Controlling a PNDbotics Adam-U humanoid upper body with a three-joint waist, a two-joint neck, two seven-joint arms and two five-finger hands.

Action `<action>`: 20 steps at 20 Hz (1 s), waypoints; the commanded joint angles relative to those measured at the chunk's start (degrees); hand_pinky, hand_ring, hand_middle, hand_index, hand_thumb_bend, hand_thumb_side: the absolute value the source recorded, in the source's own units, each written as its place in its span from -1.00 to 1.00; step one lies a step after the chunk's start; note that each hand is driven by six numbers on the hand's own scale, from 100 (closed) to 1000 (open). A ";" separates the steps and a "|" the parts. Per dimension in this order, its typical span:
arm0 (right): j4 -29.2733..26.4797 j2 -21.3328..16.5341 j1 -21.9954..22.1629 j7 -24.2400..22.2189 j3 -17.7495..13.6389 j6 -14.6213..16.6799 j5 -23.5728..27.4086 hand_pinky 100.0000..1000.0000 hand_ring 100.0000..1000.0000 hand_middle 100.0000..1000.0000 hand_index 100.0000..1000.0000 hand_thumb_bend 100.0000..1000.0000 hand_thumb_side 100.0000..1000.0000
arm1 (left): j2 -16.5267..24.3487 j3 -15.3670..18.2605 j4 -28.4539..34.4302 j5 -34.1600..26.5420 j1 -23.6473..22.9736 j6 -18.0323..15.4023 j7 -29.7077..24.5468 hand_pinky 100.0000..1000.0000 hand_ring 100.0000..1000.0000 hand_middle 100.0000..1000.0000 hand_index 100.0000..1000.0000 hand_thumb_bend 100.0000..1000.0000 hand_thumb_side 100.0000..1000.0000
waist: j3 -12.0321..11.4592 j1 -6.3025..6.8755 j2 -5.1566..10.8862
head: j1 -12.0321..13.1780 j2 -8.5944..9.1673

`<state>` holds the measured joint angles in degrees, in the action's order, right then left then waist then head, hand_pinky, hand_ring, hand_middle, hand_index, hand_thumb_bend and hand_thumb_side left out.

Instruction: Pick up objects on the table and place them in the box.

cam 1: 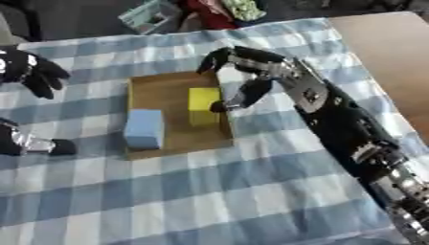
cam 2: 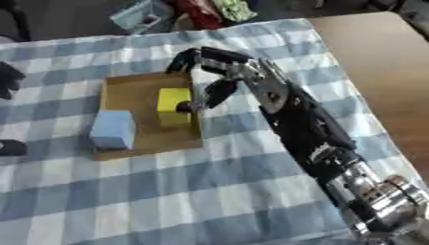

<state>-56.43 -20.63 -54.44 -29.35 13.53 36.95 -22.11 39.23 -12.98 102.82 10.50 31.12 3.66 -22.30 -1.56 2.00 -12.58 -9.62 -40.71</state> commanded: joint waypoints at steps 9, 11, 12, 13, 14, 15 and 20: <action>-22.20 -12.55 8.99 0.66 -1.41 -6.08 16.86 0.50 0.62 0.50 0.63 -0.46 -0.24 | 0.03 3.34 0.20 -0.95 -2.02 0.61 5.05 0.08 -0.01 -0.02 0.41 0.66 -0.63 | 0.92 -0.82 1.10 | 1.94 0.15; -26.96 -14.46 12.15 1.53 -2.66 -7.83 19.70 0.50 0.62 0.50 0.63 -0.53 -0.29 | -0.31 3.81 0.17 -1.20 -2.61 0.62 6.09 0.07 -0.01 -0.02 0.41 0.65 -0.65 | 1.03 -0.93 0.98 | 2.21 0.12; -29.03 -15.20 13.51 1.88 -3.25 -8.74 20.95 0.50 0.62 0.50 0.63 -0.66 -0.37 | -0.43 3.98 0.13 -1.36 -2.89 0.61 6.53 0.06 -0.01 -0.03 0.41 0.64 -0.66 | 1.04 -0.99 0.92 | 2.31 0.15; -31.17 -15.97 15.21 2.31 -4.05 -9.56 22.27 0.50 0.62 0.50 0.63 -0.78 -0.44 | -0.61 4.23 0.05 -1.52 -3.35 0.63 6.97 0.06 -0.01 -0.03 0.40 0.64 -0.66 | 1.05 -1.04 0.83 | 2.52 0.22; -33.18 -16.66 16.80 2.64 -4.82 -10.35 23.45 0.50 0.62 0.50 0.63 -0.91 -0.56 | -0.77 4.43 0.00 -1.71 -3.78 0.59 7.32 0.05 -0.02 -0.03 0.40 0.64 -0.67 | 1.10 -1.08 0.74 | 2.70 0.24; -35.06 -17.25 18.40 2.97 -5.63 -11.11 24.53 0.49 0.62 0.49 0.63 -0.96 -0.62 | -0.95 4.65 -0.07 -1.89 -4.18 0.56 7.63 0.05 -0.02 -0.03 0.40 0.64 -0.67 | 1.17 -1.11 0.66 | 2.83 0.21; -41.77 -19.14 25.01 4.18 -8.74 -13.93 27.84 0.48 0.61 0.48 0.63 -1.00 -0.88 | -1.75 5.39 -0.15 -2.36 -5.63 0.42 8.71 0.04 -0.02 -0.04 0.40 0.63 -0.68 | 1.37 -1.25 0.28 | 3.38 0.00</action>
<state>-95.63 -37.49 -28.95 -25.51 6.24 23.69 4.56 36.68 -8.66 102.13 8.53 25.04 4.15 -14.08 -0.27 0.84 -13.17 -6.50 -40.71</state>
